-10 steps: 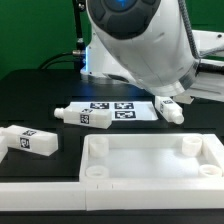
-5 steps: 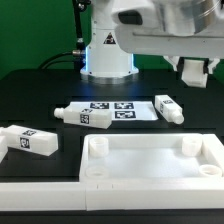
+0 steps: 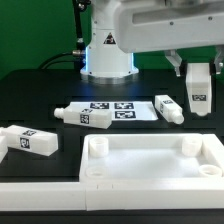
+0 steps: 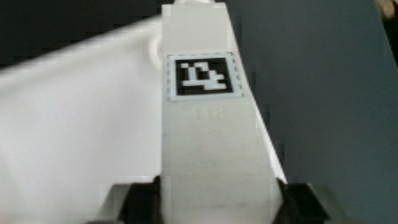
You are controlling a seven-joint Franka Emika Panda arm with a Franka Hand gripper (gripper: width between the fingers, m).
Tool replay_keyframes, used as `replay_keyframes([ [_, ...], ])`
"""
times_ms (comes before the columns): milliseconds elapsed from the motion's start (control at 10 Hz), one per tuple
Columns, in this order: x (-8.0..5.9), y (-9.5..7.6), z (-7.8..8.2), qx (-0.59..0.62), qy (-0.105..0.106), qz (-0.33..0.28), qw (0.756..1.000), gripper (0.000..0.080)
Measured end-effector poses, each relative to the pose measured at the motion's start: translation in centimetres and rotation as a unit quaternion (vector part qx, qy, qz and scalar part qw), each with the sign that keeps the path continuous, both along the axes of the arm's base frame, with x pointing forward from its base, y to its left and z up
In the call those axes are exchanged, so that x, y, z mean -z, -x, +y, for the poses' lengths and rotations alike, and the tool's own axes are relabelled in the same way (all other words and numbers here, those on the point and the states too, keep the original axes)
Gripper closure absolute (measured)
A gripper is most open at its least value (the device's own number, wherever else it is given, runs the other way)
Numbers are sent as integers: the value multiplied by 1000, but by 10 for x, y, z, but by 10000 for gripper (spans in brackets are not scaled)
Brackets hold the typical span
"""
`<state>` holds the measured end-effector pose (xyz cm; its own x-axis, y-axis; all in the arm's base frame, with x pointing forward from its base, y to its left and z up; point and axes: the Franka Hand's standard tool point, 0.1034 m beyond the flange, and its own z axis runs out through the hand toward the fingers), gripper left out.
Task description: Assemble desk
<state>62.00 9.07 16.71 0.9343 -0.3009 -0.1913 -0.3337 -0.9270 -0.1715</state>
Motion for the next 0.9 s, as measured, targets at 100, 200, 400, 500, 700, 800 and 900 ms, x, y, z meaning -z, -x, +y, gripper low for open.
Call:
replay_keyframes([
  [100, -8, -11, 8, -14, 21, -53, 998, 515],
  [200, -3, -8, 10, -4, 28, -94, 995, 515],
  [400, -1, -17, 6, -13, 44, -157, 987, 515],
  [500, 1, -21, 2, -30, 62, -202, 977, 515],
  [700, -7, -25, 0, -75, 90, -226, 967, 515],
  [800, -8, -25, 11, -110, 103, -231, 961, 515],
  [900, -7, -24, 13, -105, 98, -230, 963, 515],
])
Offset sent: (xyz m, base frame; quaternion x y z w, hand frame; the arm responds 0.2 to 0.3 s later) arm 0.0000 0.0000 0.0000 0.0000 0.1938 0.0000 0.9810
